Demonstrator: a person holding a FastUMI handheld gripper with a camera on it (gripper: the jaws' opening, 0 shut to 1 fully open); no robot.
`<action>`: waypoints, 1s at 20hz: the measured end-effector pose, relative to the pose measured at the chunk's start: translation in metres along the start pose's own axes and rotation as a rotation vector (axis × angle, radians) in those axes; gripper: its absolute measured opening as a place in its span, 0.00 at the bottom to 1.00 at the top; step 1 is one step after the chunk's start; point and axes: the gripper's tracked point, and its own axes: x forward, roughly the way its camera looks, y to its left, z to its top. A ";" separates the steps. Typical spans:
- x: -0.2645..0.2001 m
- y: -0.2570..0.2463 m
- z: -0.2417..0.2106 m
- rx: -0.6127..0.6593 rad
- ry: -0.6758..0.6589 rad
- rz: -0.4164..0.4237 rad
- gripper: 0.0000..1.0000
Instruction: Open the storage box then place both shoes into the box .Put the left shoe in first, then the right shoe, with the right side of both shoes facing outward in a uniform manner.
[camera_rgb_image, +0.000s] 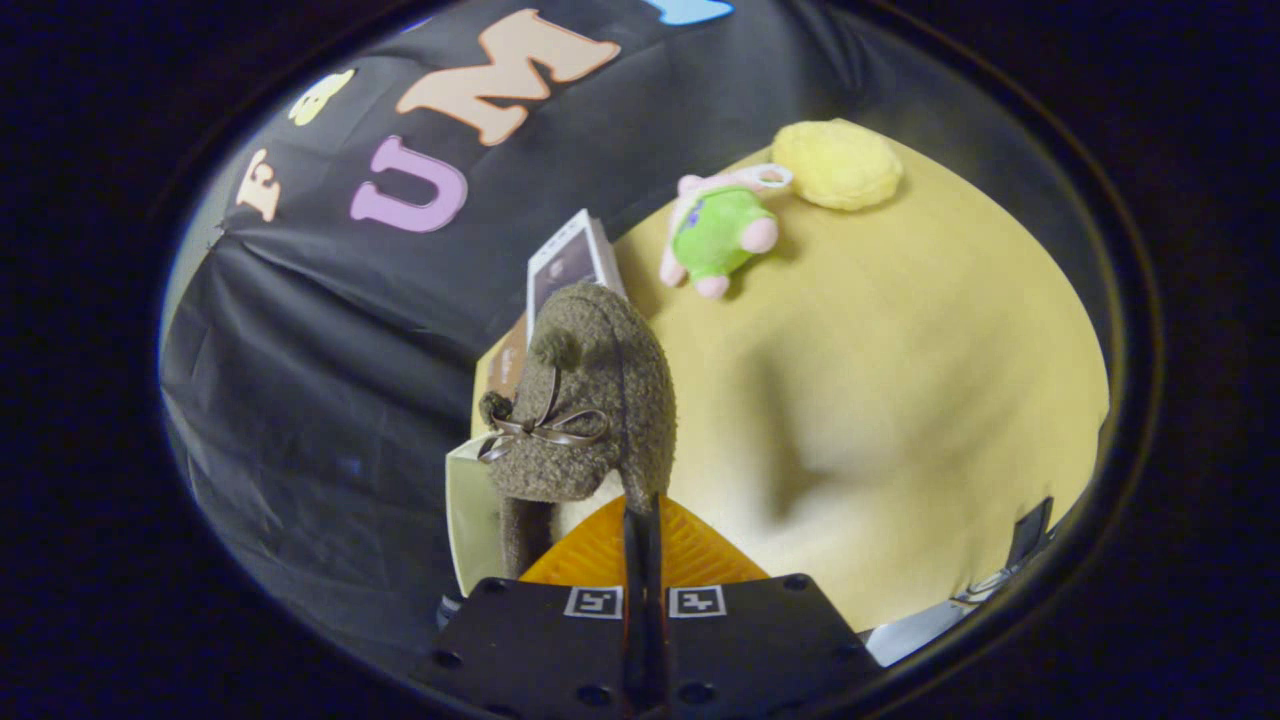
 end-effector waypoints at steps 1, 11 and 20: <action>0.000 0.019 -0.003 -0.013 0.005 0.030 0.03; 0.057 0.161 -0.083 -0.150 0.195 0.159 0.03; 0.130 0.156 -0.142 -0.360 0.220 -0.048 0.03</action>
